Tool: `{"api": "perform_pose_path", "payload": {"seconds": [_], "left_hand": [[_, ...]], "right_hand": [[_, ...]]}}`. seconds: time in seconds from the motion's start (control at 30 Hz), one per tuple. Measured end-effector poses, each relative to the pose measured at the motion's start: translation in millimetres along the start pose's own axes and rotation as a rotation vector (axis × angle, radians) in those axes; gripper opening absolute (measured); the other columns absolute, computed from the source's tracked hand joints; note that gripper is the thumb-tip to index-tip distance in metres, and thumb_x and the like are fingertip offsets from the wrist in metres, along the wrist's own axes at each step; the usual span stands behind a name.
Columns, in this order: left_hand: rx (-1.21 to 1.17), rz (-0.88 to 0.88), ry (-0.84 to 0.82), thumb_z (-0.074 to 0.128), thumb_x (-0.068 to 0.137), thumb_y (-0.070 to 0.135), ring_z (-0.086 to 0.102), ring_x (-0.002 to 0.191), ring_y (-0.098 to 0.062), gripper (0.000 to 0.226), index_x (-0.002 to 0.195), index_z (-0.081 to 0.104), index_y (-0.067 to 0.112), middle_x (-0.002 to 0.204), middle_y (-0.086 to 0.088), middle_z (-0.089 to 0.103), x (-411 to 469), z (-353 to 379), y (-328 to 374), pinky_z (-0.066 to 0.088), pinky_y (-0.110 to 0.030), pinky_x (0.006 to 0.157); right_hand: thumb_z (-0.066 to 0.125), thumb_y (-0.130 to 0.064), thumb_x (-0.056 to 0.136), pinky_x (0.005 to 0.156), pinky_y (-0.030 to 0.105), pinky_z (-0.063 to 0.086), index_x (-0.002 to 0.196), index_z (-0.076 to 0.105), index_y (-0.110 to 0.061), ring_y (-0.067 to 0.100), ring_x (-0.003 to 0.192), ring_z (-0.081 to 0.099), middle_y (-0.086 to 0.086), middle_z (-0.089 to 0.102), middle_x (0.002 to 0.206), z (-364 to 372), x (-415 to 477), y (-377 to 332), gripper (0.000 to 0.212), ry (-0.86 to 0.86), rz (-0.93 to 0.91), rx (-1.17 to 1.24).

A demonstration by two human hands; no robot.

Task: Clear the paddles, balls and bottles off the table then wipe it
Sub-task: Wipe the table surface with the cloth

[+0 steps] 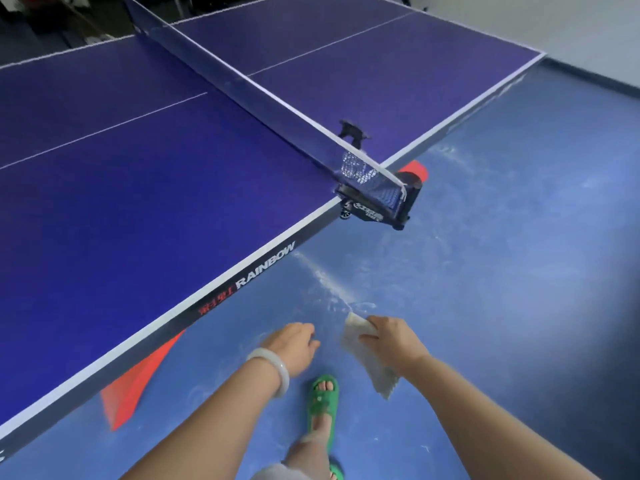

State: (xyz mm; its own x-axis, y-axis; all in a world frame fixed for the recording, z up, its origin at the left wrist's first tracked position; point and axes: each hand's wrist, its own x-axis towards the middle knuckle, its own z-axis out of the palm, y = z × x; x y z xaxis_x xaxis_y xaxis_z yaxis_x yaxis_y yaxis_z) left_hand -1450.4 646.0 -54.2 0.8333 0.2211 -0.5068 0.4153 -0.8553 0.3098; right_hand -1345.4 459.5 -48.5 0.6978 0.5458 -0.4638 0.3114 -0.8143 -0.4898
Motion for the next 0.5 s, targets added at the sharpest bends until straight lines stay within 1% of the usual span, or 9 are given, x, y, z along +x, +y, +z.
{"api": "perform_pose_path", "payload": {"seconds": [0.07, 0.13, 0.23, 0.3, 0.37, 0.5], "left_hand": [[0.022, 0.059, -0.017, 0.042, 0.102, 0.033, 0.055, 0.118, -0.030, 0.030, 0.121, 0.055, 0.015, 0.130, -0.007, 0.058, 28, -7, 27, 0.045, -0.035, 0.092], [0.020, 0.107, -0.026, 0.041, 0.102, 0.032, 0.054, 0.119, -0.029, 0.030, 0.122, 0.056, 0.015, 0.132, -0.006, 0.057, 57, -15, 55, 0.044, -0.034, 0.093], [0.009, 0.178, -0.056, 0.041, 0.102, 0.030, 0.053, 0.121, -0.027, 0.031, 0.123, 0.057, 0.015, 0.134, -0.005, 0.056, 99, -24, 94, 0.043, -0.034, 0.095], [0.018, 0.225, -0.076, 0.040, 0.102, 0.029, 0.055, 0.118, -0.027, 0.030, 0.121, 0.058, 0.014, 0.131, -0.006, 0.058, 124, -31, 122, 0.042, -0.032, 0.091], [0.036, 0.256, -0.085, 0.040, 0.102, 0.030, 0.057, 0.114, -0.027, 0.029, 0.119, 0.058, 0.015, 0.127, -0.006, 0.060, 147, -35, 148, 0.043, -0.032, 0.087], [0.074, 0.303, -0.110, 0.041, 0.101, 0.033, 0.057, 0.114, -0.027, 0.029, 0.119, 0.058, 0.016, 0.126, -0.005, 0.061, 183, -38, 196, 0.044, -0.035, 0.092]], "right_hand": [[0.060, -0.025, 0.091, 0.073, 0.036, 0.044, 0.089, 0.063, -0.017, 0.024, 0.081, 0.057, 0.006, 0.062, 0.084, -22, 5, 19, 0.009, 0.012, 0.035, 0.005], [0.058, -0.025, 0.091, 0.069, 0.035, 0.041, 0.082, 0.056, -0.020, 0.022, 0.077, 0.051, 0.002, 0.058, 0.080, -46, 12, 39, 0.011, 0.032, 0.084, 0.013], [0.055, -0.025, 0.092, 0.065, 0.033, 0.036, 0.080, 0.051, -0.018, 0.022, 0.075, 0.050, 0.002, 0.056, 0.079, -80, 24, 73, 0.014, 0.042, 0.187, 0.001], [0.055, -0.027, 0.094, 0.065, 0.031, 0.035, 0.082, 0.052, -0.018, 0.022, 0.077, 0.051, 0.002, 0.057, 0.081, -100, 29, 99, 0.015, 0.033, 0.254, 0.005], [0.054, -0.029, 0.095, 0.068, 0.032, 0.039, 0.085, 0.055, -0.017, 0.023, 0.081, 0.055, 0.002, 0.059, 0.084, -118, 33, 127, 0.016, 0.030, 0.318, 0.029], [0.054, -0.033, 0.096, 0.071, 0.031, 0.044, 0.092, 0.062, -0.012, 0.024, 0.085, 0.059, 0.002, 0.059, 0.085, -150, 38, 172, 0.022, 0.041, 0.385, 0.093]]}}
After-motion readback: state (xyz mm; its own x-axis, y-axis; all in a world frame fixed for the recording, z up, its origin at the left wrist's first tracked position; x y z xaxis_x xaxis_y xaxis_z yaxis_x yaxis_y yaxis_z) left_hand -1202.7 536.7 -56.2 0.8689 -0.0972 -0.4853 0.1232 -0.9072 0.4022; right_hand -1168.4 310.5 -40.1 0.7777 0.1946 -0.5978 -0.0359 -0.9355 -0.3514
